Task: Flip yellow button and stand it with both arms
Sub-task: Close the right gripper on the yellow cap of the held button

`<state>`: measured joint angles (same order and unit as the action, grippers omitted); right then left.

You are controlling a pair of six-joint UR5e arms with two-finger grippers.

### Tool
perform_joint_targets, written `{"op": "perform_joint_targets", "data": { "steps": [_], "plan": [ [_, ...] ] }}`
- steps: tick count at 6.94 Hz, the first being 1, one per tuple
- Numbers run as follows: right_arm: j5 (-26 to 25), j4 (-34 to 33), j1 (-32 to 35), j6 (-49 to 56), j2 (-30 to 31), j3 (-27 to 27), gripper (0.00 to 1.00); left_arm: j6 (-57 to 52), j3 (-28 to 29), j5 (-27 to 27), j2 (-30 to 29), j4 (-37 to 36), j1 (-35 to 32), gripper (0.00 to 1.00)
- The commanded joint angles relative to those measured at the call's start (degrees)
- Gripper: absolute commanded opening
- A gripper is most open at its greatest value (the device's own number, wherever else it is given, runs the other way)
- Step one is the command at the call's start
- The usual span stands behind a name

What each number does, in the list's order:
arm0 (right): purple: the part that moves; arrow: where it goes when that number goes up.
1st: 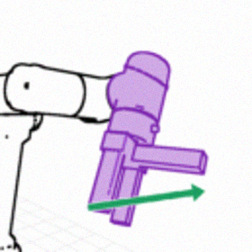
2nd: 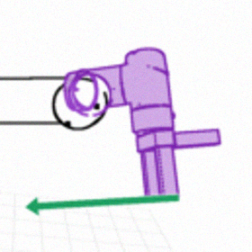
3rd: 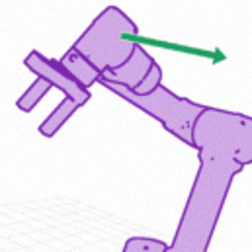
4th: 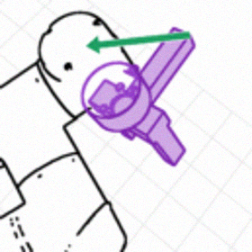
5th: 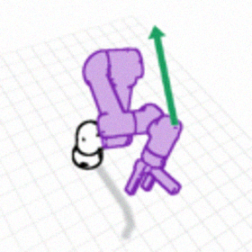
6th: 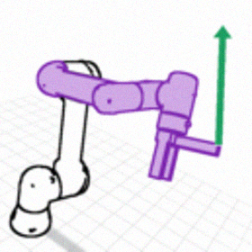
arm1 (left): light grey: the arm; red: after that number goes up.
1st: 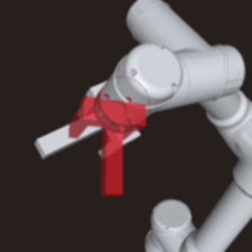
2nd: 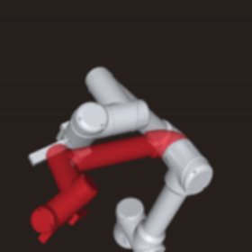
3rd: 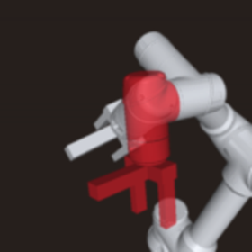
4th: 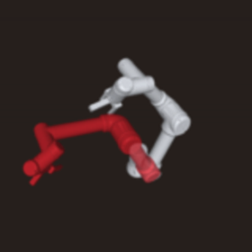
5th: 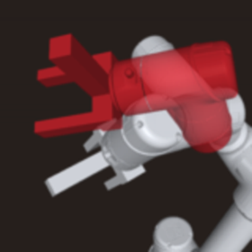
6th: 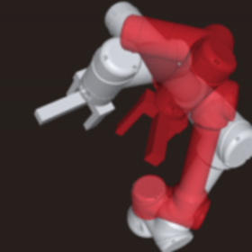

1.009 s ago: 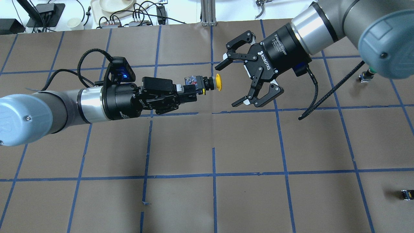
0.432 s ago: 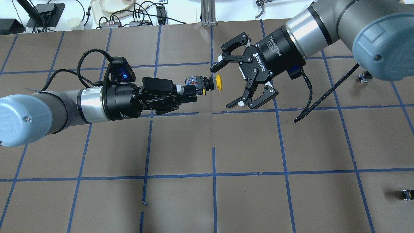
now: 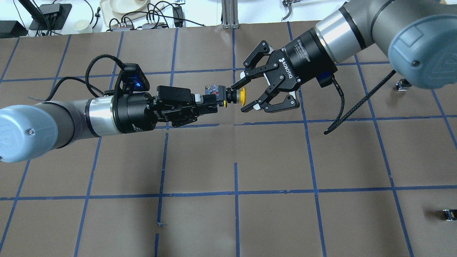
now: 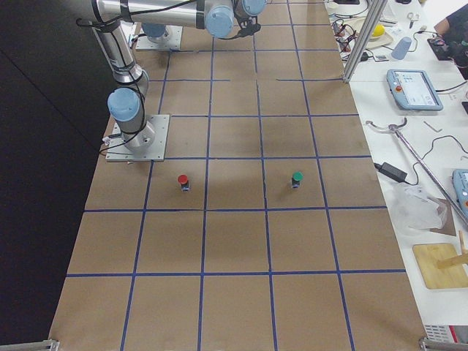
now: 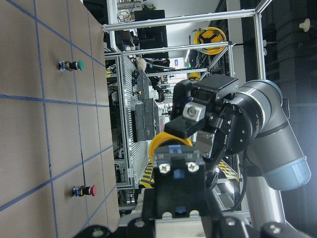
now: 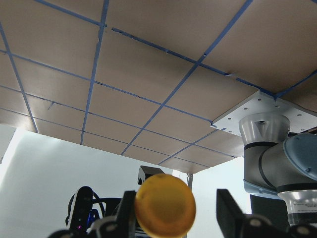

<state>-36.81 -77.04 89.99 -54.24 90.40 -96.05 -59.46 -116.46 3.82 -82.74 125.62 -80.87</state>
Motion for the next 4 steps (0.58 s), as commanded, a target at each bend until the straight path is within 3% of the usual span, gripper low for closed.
{"op": "perform_joint_targets", "data": {
  "steps": [1,2,3,4],
  "plan": [
    [-0.10,0.05,0.01,-0.07,-0.05,-0.01,0.11,0.05,0.00,0.14,0.38,0.06,0.01,0.12],
    [-0.10,0.13,-0.08,-0.07,-0.05,-0.01,0.10,0.05,0.00,0.48,0.13,0.06,0.01,0.18],
    [-0.19,0.05,-0.25,-0.16,-0.57,0.08,0.09,0.49,0.09,0.49,0.12,0.06,0.01,0.78],
    [-0.02,0.05,-0.43,-0.16,-1.45,0.08,0.08,0.58,0.35,0.75,-0.14,0.06,0.01,0.99]
  ]
}}
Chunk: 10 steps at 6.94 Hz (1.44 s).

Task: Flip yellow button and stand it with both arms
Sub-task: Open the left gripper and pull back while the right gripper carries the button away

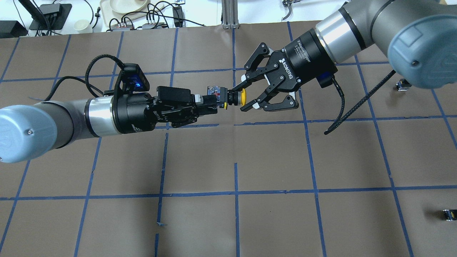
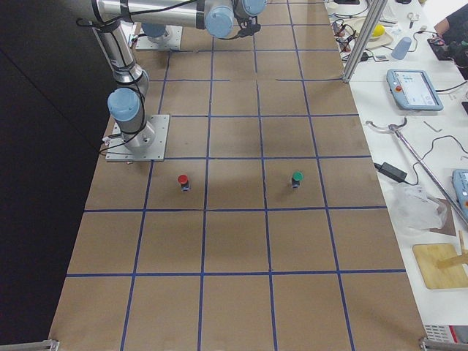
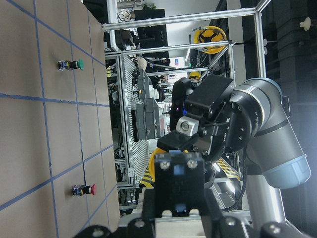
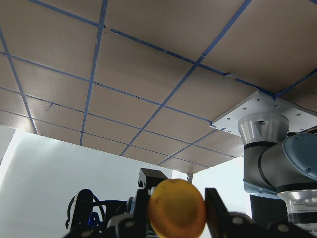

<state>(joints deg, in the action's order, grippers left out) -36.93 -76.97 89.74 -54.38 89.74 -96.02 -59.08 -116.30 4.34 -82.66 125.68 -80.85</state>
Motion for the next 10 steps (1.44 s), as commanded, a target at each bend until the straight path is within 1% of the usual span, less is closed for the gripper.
{"op": "perform_joint_targets", "data": {
  "steps": [1,2,3,4,5,6,7,8,9,10],
  "plan": [
    [-0.76,-0.11,-0.27,-0.03,-1.05,0.14,0.08,0.28,0.11,0.23,-0.30,0.09,-0.01,1.00],
    [-1.38,-0.54,-1.05,0.06,-1.05,0.57,0.08,1.59,0.46,1.10,-0.39,0.00,-0.01,1.00],
    [-7.30,-0.89,-3.76,1.11,-1.05,1.27,0.08,7.00,1.16,4.16,-0.13,-0.61,0.16,1.00],
    [-10.23,-1.59,-7.52,2.77,-0.97,1.54,0.08,11.92,2.12,8.80,-0.13,-4.53,0.34,1.00],
    [-14.70,-1.51,-10.00,9.40,-0.97,1.54,0.08,18.15,2.31,14.50,-0.04,-9.96,1.12,1.00],
    [-23.36,-1.95,-11.33,19.91,-1.23,0.76,0.08,26.48,2.31,20.39,-0.04,-18.89,1.31,1.00],
    [-31.80,-2.47,-12.39,28.28,-2.01,0.75,0.08,32.57,2.22,29.84,-0.65,-28.64,1.39,1.00],
    [-39.37,-4.65,-13.35,36.54,-2.98,0.58,0.08,36.37,2.65,38.90,-0.74,-34.31,1.39,1.00],
    [-45.97,-8.85,-14.67,41.76,-4.55,-0.12,0.08,37.10,4.75,47.08,-0.92,-34.45,1.31,1.00],
    [-51.60,-14.46,-15.73,45.90,-5.09,-1.69,0.07,37.63,7.81,54.30,-1.09,-34.45,0.96,1.00]
  ]
}}
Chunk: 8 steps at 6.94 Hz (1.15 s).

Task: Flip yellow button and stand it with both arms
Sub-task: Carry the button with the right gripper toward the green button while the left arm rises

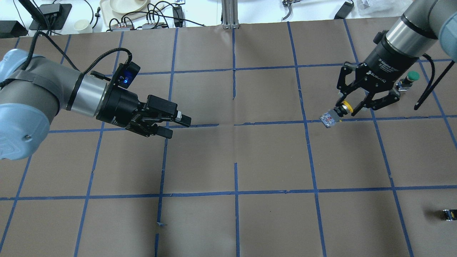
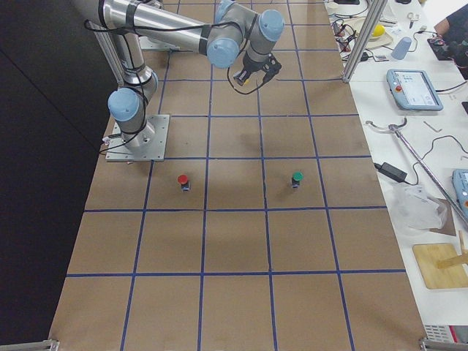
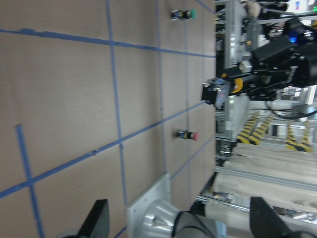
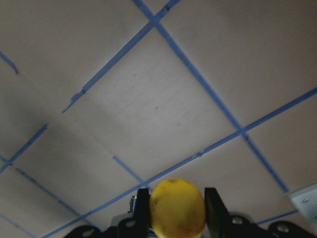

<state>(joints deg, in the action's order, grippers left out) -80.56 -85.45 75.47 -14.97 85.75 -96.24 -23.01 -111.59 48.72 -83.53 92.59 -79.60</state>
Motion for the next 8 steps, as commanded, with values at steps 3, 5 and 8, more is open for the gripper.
{"op": "perform_joint_targets", "data": {
  "steps": [3,5,8],
  "plan": [
    [-14.26,-32.59,-5.58,24.76,-1.37,-14.19,0.07,11.38,15.83,32.69,-3.46,0.13,-3.18,1.00],
    [-16.82,-47.64,-11.27,35.16,-3.12,-18.18,0.08,22.34,24.98,40.45,-5.06,6.61,-9.66,1.00],
    [-16.91,-57.86,-18.16,37.57,-5.23,-20.72,0.08,28.68,26.68,48.59,-5.05,5.77,-11.28,1.00]
  ]
}}
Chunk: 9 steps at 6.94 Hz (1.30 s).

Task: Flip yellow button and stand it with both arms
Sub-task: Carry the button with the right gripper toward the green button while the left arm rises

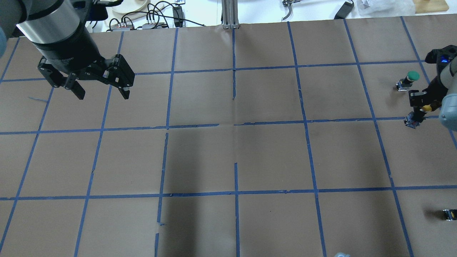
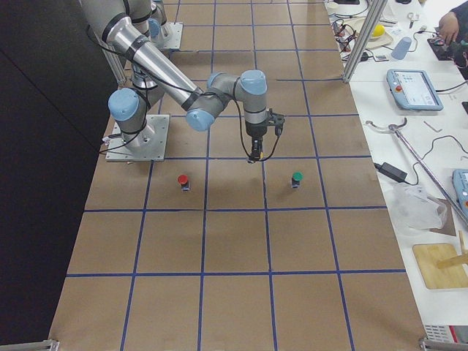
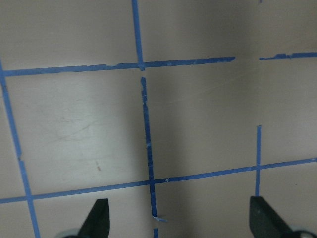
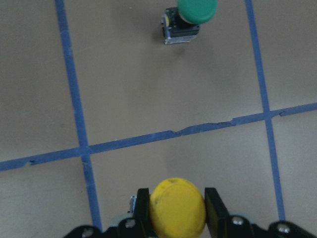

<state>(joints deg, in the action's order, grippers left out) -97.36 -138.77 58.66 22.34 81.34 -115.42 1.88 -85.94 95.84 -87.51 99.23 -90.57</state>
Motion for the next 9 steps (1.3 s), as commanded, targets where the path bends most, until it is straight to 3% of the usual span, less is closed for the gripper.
{"op": "perform_joint_targets", "data": {
  "steps": [1,2,8,9],
  "plan": [
    [-0.20,-12.93,-1.36,0.25,-0.92,-6.08,0.08,4.96,1.21,-1.94,-1.26,-1.84,-0.22,1.00],
    [-1.24,-21.28,-1.36,0.51,-1.00,-9.96,0.08,4.98,0.95,-1.97,-1.09,-2.02,-0.22,1.00],
    [-2.49,-22.33,-1.36,-0.01,-2.83,-11.05,0.18,4.19,-0.02,-2.50,-1.08,-2.29,0.48,1.00],
    [-3.01,-25.38,-1.36,0.25,-4.24,-11.14,0.24,4.19,-0.11,-2.59,-1.08,-2.20,1.53,1.00]
  ]
}}
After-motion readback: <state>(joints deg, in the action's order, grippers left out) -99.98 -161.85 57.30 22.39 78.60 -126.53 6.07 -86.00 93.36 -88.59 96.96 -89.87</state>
